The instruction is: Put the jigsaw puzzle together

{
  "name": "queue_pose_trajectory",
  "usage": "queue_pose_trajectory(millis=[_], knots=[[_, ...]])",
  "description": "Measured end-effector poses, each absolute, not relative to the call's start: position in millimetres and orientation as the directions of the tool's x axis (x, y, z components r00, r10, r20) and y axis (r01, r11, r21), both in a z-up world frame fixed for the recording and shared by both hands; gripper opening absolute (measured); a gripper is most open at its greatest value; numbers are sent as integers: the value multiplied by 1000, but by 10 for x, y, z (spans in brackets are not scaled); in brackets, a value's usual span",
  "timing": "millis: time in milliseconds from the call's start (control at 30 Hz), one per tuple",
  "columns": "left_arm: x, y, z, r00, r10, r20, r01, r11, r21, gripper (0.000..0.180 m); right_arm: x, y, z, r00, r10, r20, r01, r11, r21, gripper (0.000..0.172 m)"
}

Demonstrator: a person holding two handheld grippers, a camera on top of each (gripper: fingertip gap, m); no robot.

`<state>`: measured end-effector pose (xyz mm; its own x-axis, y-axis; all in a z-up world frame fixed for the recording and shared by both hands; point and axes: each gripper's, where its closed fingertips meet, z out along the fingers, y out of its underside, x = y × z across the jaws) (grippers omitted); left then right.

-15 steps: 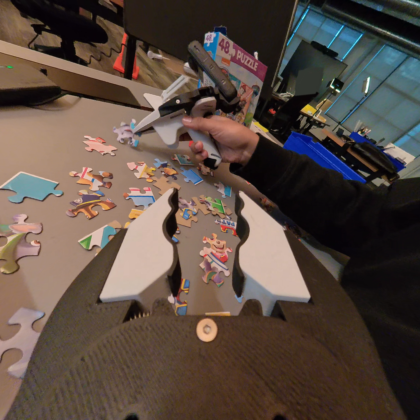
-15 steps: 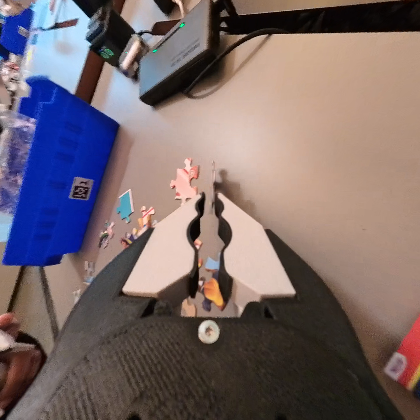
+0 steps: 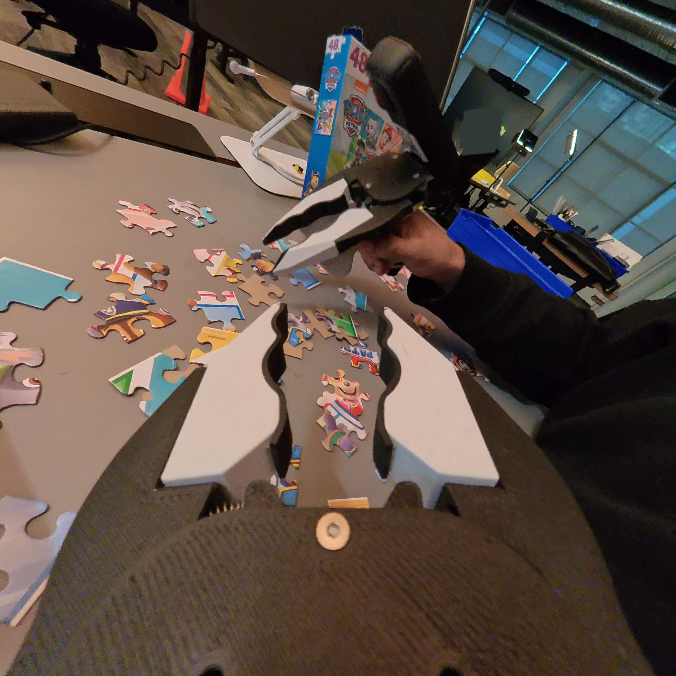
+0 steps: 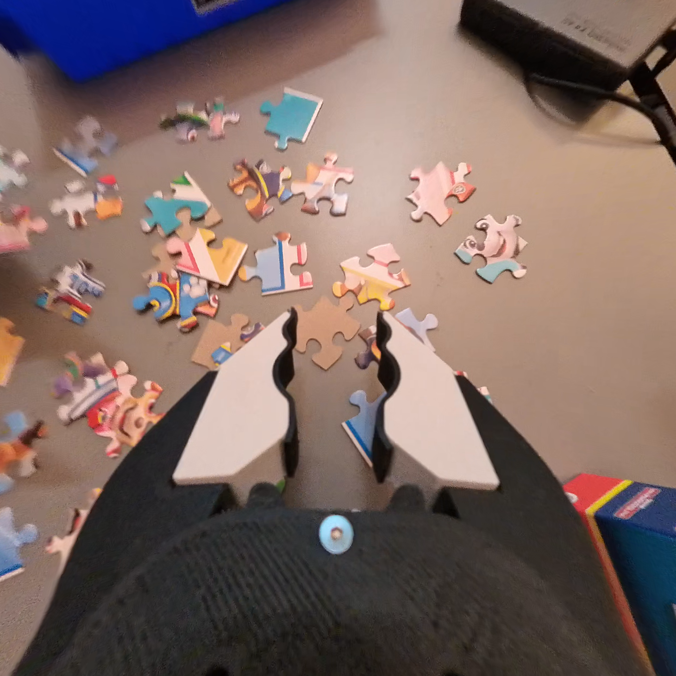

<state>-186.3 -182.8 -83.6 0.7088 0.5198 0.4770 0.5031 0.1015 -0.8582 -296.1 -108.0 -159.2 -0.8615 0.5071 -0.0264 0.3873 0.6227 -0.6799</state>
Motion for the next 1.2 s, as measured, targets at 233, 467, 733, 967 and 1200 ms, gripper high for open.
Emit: queue_pose_trajectory(millis=[233, 467, 733, 967, 1200], knots=[[-1797, -1768, -884, 714, 528, 459, 508, 60, -859, 47, -2892, -1206, -1845, -895, 446, -13, 342, 669, -660, 50], [-1785, -1807, -897, 707, 540, 457, 510, 59, -858, 47, -2889, -1214, -1911, -895, 447, 3, 348, 701, -623, 38], [-1793, -1748, -900, 715, 524, 463, 512, 57, -857, 47, -2856, -1259, -1759, -894, 448, 0, 321, 641, -697, 0], [-1792, -1691, -903, 719, 511, 471, 517, 59, -854, 47, -2998, -1039, -1501, -852, 524, -18, 366, 571, -735, 16], [-1782, -1654, -919, 723, 506, 471, 520, 50, -853, 47, -3032, -945, -1759, -858, 512, -53, 410, 618, -671, 60]])
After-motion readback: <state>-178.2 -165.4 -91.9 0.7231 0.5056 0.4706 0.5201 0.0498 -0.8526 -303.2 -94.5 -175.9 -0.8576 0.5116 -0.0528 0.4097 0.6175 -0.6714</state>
